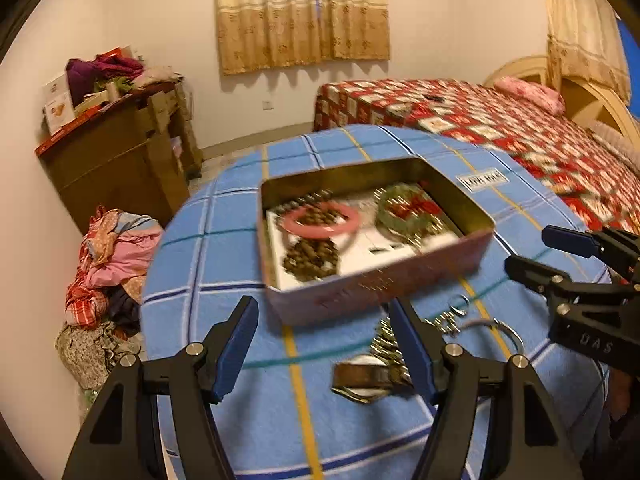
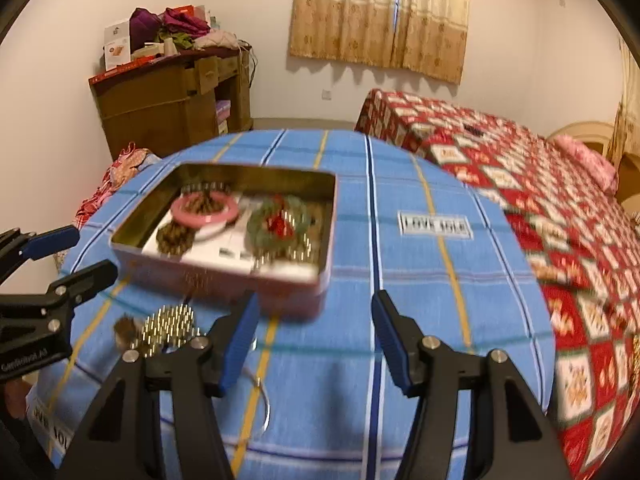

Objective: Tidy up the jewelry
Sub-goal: 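Grasp the gold chain with the left gripper while the right gripper approaches the silver bangle, then lift the gold chain with the left gripper while the right gripper grasps the silver bangle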

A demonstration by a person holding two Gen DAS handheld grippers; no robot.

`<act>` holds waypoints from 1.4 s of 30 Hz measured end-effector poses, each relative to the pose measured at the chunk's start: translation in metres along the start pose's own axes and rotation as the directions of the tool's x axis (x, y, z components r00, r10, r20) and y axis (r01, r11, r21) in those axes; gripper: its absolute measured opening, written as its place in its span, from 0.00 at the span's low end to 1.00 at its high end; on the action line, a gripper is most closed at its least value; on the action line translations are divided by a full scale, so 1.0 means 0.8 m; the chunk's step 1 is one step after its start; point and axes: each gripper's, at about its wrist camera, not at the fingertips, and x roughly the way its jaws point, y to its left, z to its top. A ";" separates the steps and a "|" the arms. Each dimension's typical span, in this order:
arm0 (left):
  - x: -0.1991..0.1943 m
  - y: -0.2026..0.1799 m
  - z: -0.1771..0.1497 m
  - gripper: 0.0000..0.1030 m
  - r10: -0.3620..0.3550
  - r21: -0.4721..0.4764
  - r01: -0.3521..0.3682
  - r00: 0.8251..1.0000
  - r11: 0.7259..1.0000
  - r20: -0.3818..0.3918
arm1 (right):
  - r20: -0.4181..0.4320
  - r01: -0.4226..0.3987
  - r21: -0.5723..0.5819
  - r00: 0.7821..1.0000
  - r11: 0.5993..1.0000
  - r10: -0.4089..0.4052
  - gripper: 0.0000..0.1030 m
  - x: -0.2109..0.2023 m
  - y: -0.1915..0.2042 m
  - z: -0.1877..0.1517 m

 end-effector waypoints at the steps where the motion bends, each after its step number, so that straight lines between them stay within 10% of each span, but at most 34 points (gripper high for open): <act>1: 0.001 -0.005 -0.002 0.66 -0.008 0.005 0.008 1.000 1.000 -0.006 | -0.009 0.004 -0.002 1.000 1.000 -0.004 0.62 0.002 0.001 -0.005; 14: 0.047 -0.033 -0.021 0.65 -0.049 0.040 0.053 0.993 0.998 -0.104 | -0.040 -0.013 0.006 0.999 1.000 0.013 0.63 0.002 0.006 -0.032; 18: 0.047 -0.029 -0.022 0.18 -0.104 0.031 0.108 0.988 0.994 -0.110 | -0.040 -0.031 0.024 0.999 0.999 0.032 0.63 -0.003 0.004 -0.036; 42: 0.033 0.004 -0.029 0.16 -0.096 -0.019 0.095 0.991 0.995 -0.095 | -0.116 -0.146 -0.041 0.983 0.988 0.140 0.70 0.007 0.049 -0.054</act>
